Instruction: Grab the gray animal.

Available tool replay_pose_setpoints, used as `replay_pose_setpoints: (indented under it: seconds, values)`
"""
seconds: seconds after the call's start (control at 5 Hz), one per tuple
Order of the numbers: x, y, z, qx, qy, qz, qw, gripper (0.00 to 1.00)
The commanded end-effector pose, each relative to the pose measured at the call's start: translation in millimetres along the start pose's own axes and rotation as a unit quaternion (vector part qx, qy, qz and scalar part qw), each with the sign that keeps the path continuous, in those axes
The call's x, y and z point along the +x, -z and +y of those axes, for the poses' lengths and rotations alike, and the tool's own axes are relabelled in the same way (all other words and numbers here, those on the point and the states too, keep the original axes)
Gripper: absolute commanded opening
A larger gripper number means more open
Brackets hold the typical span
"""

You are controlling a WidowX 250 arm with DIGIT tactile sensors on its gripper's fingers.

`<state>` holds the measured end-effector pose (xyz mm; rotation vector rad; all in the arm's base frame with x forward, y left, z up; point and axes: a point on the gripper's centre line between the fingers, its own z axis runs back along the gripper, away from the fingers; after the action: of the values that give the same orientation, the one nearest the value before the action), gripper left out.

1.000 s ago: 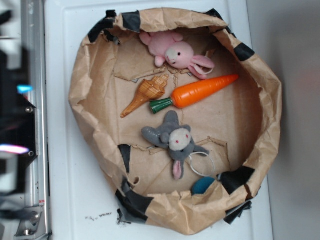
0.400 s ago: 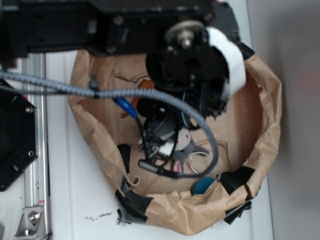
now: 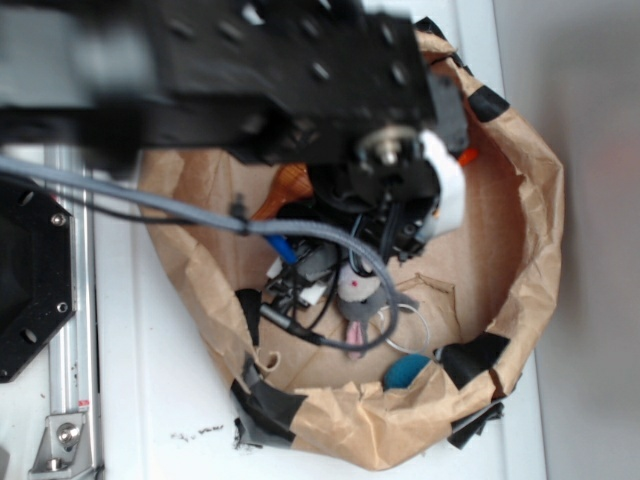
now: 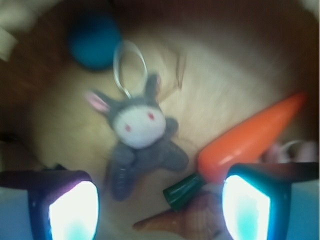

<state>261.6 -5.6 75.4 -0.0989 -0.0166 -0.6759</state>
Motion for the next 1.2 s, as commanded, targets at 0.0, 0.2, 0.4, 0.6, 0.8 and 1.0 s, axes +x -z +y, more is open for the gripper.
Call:
replay_pose_setpoints:
  seconds: [0.0,0.2,0.4,0.6,0.8,1.0]
  values:
    - [37.6,42.6,-22.6,-0.001,0.035,-0.009,0.999,0.63]
    - [40.0,38.4,-34.8,-0.019,0.01,-0.024,0.999,0.0]
    - [40.0,33.8,-48.5,-0.047,0.008,-0.026,0.999,0.0]
    - [37.3,34.7,-60.7,-0.051,0.005,-0.021,0.998,0.0]
    - [36.0,9.9,-60.8,-0.033,-0.008,-0.037,0.999,0.0]
    - [27.9,-41.5,-40.6,0.022,-0.073,-0.086,0.993,0.0]
